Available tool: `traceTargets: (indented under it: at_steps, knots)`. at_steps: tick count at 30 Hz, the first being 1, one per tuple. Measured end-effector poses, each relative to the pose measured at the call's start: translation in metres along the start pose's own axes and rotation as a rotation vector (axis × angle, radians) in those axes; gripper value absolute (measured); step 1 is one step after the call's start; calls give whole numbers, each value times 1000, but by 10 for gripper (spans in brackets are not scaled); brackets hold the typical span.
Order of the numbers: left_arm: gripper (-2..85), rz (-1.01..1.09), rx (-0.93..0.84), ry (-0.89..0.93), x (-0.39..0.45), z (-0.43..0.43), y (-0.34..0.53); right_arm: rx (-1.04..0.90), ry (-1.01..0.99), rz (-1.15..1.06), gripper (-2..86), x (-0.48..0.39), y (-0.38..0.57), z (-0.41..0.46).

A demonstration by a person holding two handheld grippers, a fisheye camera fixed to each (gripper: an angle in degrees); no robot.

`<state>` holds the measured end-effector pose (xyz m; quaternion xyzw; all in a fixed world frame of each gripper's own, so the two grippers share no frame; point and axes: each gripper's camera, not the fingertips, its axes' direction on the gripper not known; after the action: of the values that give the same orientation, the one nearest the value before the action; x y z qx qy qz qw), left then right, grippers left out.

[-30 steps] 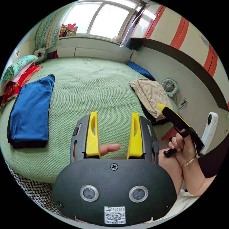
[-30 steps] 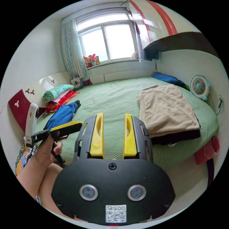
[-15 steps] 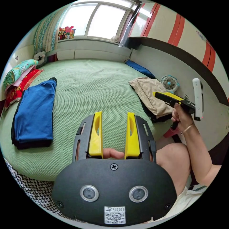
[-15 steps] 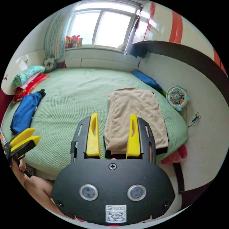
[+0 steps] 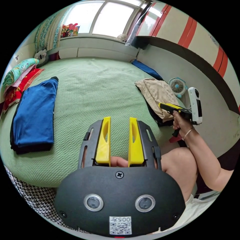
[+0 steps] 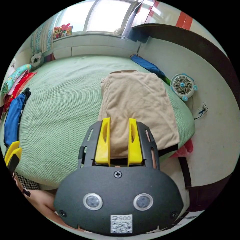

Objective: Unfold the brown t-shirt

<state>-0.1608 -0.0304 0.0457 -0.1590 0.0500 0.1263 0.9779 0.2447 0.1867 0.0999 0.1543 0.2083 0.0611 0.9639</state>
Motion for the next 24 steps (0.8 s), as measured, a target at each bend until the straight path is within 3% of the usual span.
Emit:
traceTargets:
  at_steps: [5, 11, 18, 21, 24]
  knots:
    - [14, 48, -53, -14, 19, -8, -13, 5, 6, 6, 109, -3, 0, 1]
    - [-4, -5, -112, -4, 50, -44, -64, -4, -41, 71, 107, 4, -2, 2]
    - [-3, -57, -99, -257, 106, -76, -150, -46, -45, 153, 110, 8, -9, 5]
    - [-2, -2, -192, -153, 128, -81, -169, -58, -65, 200, 109, 12, -12, 5]
    - [-1, -23, -162, -60, 132, -93, -167, -73, -70, 223, 109, 16, -15, 7]
